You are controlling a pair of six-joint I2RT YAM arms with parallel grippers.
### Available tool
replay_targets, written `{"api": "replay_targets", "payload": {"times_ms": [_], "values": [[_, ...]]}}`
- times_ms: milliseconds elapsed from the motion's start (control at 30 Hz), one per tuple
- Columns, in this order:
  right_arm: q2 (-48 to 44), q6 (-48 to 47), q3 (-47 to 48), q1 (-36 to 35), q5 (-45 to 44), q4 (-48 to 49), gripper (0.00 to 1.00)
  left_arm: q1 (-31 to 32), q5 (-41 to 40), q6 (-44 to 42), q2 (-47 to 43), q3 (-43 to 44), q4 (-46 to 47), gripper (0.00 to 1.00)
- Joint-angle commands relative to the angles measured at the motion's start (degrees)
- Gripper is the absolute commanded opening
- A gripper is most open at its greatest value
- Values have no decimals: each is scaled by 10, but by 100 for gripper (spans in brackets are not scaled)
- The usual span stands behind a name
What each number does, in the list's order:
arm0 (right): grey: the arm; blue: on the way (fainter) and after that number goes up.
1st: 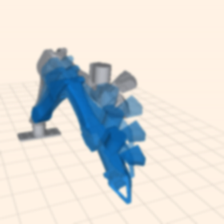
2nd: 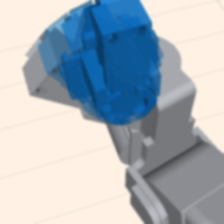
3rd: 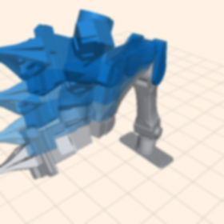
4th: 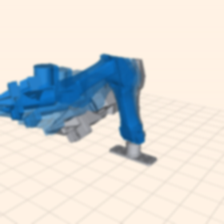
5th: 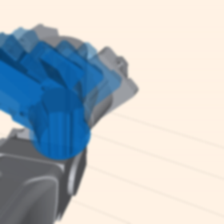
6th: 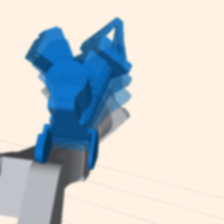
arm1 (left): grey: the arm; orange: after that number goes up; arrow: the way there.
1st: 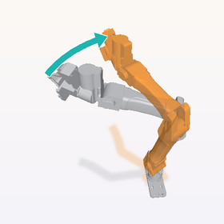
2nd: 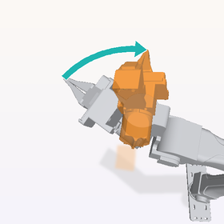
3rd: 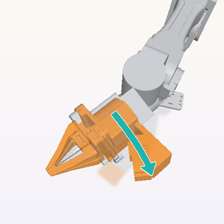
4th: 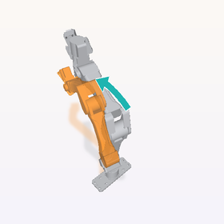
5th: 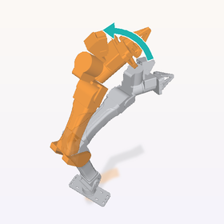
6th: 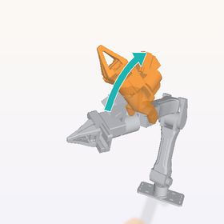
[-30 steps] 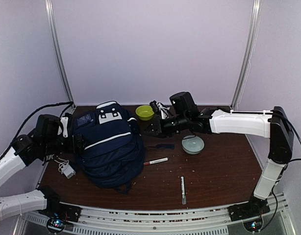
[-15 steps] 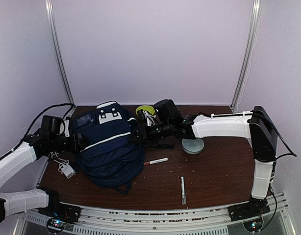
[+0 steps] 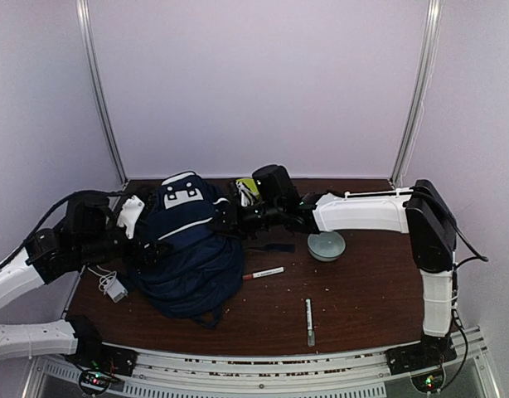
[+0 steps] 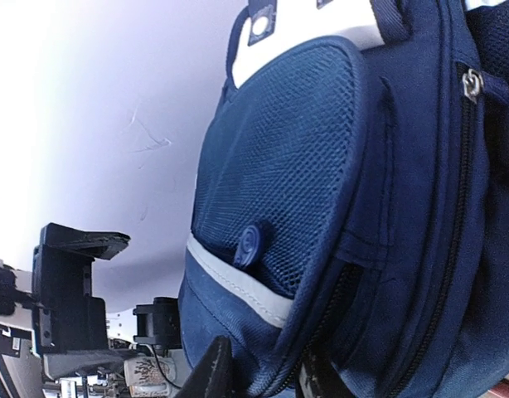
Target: Pack the student bag
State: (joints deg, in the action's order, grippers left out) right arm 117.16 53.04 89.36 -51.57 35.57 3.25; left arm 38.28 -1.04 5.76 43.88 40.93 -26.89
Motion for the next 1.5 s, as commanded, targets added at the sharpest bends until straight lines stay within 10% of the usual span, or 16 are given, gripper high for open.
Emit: {"api": "replay_targets", "payload": {"times_ms": [0, 267, 500, 633, 767, 900, 1033, 1233, 1467], "values": [[-22, 27, 25, -8, 17, 89, 27, 76, -108, -118, 79, 38, -39, 90], [-18, 55, 32, -10, 32, 125, 26, 90, -322, -137, 179, 108, -56, 96], [-35, 48, 35, -10, 35, 133, 26, 86, -303, -158, 114, 75, 10, 91], [-31, 40, 52, -8, 46, 125, 26, 64, -321, -152, 122, 73, -8, 77], [-57, 4, 32, 6, 63, 95, 27, 59, -353, -143, 161, 81, -34, 38], [-117, -149, -12, 31, 43, -32, 28, 58, -382, -129, 170, 94, -37, 0], [-157, -401, -29, 40, -90, -252, 36, 56, -381, -135, 136, 97, 0, 0], [-132, -668, -82, 40, -179, -335, 56, 49, -354, -162, 117, 117, 14, 0], [-7, -736, 19, 38, -191, -434, 65, 48, -372, -150, 110, 123, 2, 0]]}}
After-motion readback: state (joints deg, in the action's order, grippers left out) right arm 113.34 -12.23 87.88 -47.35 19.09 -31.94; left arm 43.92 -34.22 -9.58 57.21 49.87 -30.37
